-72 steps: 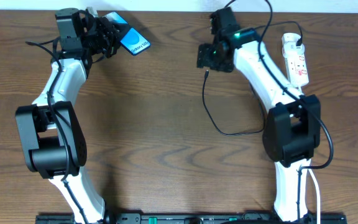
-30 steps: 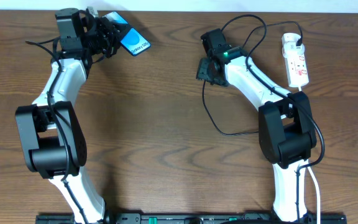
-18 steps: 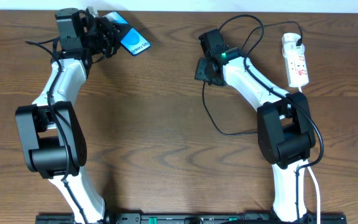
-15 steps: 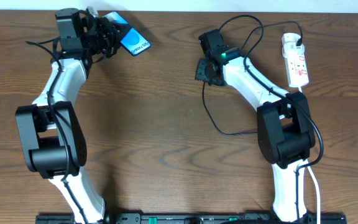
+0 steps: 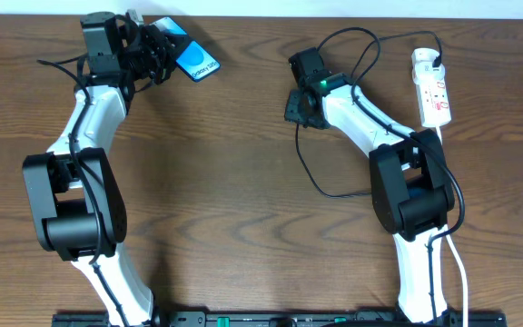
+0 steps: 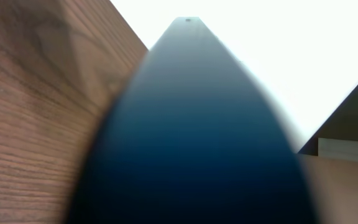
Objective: Plug charger to phone and switch on socket
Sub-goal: 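Lower the right gripper over the black cable's USB-C plug, then close the right gripper on the USB-C plug's cable end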
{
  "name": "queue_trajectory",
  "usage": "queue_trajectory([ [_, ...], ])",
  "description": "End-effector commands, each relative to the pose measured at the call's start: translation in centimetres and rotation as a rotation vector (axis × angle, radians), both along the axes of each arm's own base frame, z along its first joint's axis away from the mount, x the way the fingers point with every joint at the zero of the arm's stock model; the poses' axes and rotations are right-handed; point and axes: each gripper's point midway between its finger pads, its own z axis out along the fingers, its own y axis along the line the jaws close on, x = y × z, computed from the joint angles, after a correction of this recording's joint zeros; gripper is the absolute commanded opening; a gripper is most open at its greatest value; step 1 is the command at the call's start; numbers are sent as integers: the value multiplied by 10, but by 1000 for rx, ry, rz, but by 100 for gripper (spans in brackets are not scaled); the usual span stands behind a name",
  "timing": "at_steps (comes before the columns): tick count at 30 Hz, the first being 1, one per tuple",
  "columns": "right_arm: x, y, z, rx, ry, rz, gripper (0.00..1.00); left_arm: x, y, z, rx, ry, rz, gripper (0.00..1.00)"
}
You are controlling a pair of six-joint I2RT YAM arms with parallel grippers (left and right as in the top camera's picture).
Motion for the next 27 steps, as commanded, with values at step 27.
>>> queue_trajectory([
  [27, -8, 14, -6, -29, -2, 19, 41, -1, -3, 14, -2, -40, -30, 7],
])
